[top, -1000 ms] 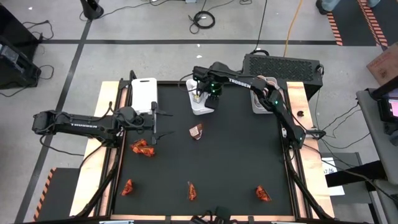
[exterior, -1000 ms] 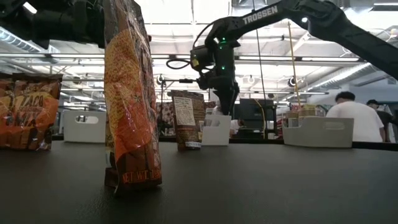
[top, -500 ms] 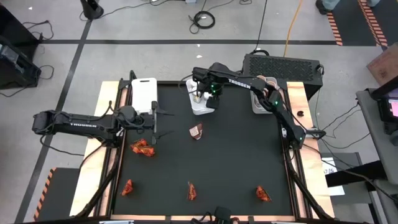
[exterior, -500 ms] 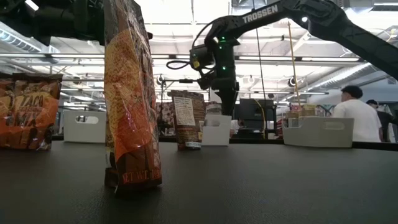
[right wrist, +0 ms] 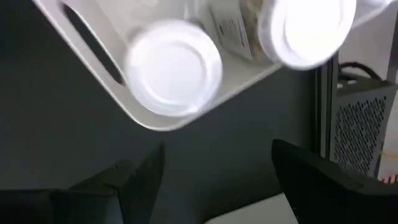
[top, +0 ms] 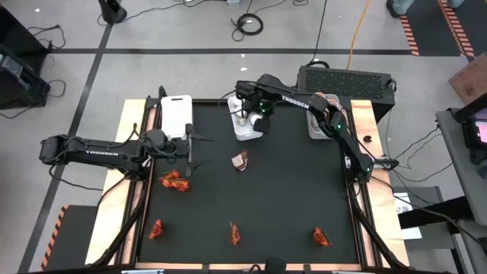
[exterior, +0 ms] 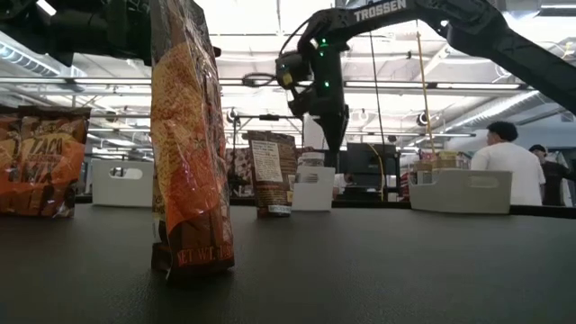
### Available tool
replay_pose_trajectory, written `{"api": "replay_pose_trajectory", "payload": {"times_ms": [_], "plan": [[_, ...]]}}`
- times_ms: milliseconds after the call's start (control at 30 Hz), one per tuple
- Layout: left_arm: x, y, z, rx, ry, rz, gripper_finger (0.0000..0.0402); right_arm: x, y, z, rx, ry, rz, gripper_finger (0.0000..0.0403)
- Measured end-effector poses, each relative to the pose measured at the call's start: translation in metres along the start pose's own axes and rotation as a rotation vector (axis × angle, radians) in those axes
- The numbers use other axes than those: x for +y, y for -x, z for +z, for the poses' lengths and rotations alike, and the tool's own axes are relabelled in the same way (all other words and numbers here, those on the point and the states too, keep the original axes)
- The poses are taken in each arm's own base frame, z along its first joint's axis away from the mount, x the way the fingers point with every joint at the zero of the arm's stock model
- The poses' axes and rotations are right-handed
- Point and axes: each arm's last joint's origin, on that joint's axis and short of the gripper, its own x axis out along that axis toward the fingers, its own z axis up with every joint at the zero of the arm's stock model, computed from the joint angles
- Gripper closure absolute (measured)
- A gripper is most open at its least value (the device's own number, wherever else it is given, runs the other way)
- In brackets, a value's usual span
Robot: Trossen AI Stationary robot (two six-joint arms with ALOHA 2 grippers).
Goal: Sort spices by type
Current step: Put the orange seasoning pack into the left white bin
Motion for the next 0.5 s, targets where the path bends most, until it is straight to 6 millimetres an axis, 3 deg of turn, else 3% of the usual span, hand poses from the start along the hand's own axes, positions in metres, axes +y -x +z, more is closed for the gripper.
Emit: {"api": "replay_pose_trajectory", "payload": {"times_ms": [300, 500], "plan": [[-0.001, 0.000, -0.003, 0.031, -0.023, -0.009, 0.0063, 0.030, 0.043, -0.001, -0.186, 0.040, 0.098, 0.0132], [-0.001, 0.000, -0.003, 0.038, -0.042, -0.002, 0.0063, 0.057, 0.059, 0.015, -0.397, 0.122, 0.078, 0.0175]]}}
